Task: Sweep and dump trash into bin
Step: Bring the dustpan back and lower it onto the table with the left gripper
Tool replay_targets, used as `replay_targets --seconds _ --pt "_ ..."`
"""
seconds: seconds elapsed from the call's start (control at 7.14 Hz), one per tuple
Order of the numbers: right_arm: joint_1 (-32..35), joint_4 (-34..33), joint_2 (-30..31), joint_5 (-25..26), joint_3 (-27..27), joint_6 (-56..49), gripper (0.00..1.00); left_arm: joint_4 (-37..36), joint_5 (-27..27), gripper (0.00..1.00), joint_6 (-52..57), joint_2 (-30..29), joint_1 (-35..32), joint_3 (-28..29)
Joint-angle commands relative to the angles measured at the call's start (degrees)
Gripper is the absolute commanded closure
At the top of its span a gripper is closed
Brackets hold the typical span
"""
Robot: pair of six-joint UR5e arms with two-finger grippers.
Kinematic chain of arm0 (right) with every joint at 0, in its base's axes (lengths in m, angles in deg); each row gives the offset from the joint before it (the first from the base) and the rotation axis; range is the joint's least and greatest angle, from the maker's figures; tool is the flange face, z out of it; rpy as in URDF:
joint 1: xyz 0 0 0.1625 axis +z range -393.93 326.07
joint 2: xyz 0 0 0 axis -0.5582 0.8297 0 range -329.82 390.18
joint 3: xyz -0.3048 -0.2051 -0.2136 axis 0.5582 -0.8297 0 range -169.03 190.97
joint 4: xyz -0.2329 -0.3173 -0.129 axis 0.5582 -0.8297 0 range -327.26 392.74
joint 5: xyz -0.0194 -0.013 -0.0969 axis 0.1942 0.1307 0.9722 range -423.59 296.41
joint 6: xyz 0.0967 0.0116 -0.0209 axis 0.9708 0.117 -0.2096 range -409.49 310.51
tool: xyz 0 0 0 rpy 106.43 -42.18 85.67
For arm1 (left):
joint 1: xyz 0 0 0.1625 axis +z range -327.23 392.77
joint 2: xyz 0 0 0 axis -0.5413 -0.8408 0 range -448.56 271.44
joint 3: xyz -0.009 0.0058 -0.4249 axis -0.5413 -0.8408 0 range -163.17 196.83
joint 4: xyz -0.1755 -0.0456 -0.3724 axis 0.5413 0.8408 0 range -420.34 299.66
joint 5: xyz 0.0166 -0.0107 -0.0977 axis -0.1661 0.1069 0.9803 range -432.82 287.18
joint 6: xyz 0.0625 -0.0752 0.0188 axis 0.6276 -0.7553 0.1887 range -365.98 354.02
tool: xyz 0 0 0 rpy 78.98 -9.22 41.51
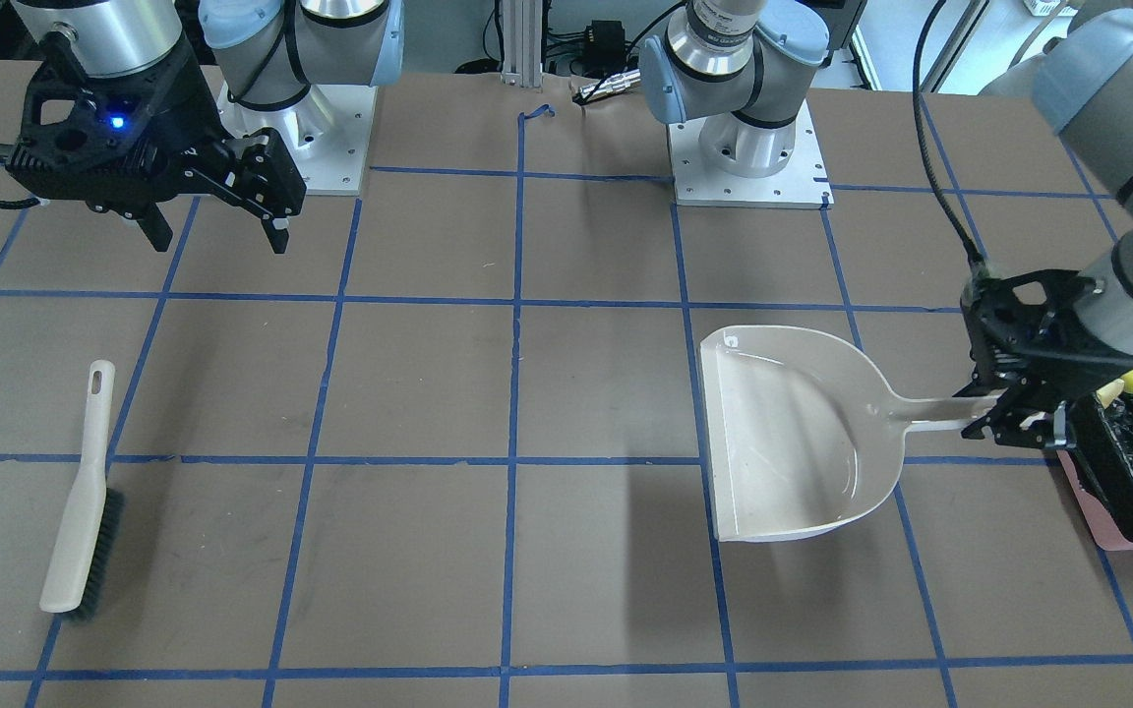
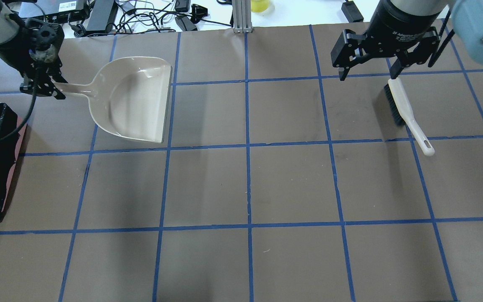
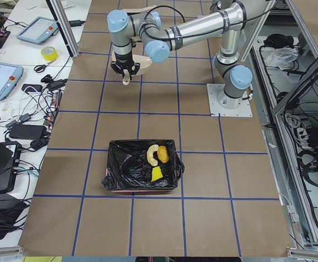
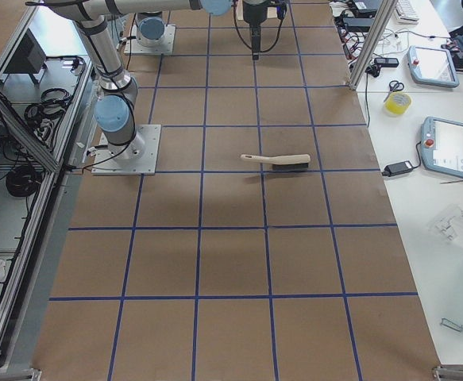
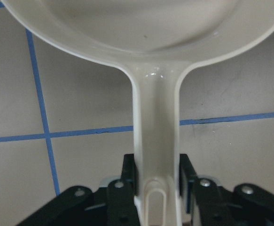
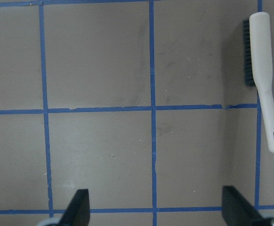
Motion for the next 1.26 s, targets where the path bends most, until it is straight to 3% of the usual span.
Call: replay_targets --seconds 0.0,0.42,1.12 --pt "0.0 0.0 0.0 0.2 0.0 0.0 0.0 -5.3 -1.0 1.0 -3.8 -6.1 -2.1 0.1" --pt "0.0 0.0 0.0 0.1 0.0 0.0 0.0 -11.2 -0.9 1.0 -4.6 -11.9 -4.7 0.2" --pt "0.0 0.0 0.1 0.2 0.0 0.0 0.0 -12.0 -1.4 1.0 -4.0 -13.2 -5.7 0.2"
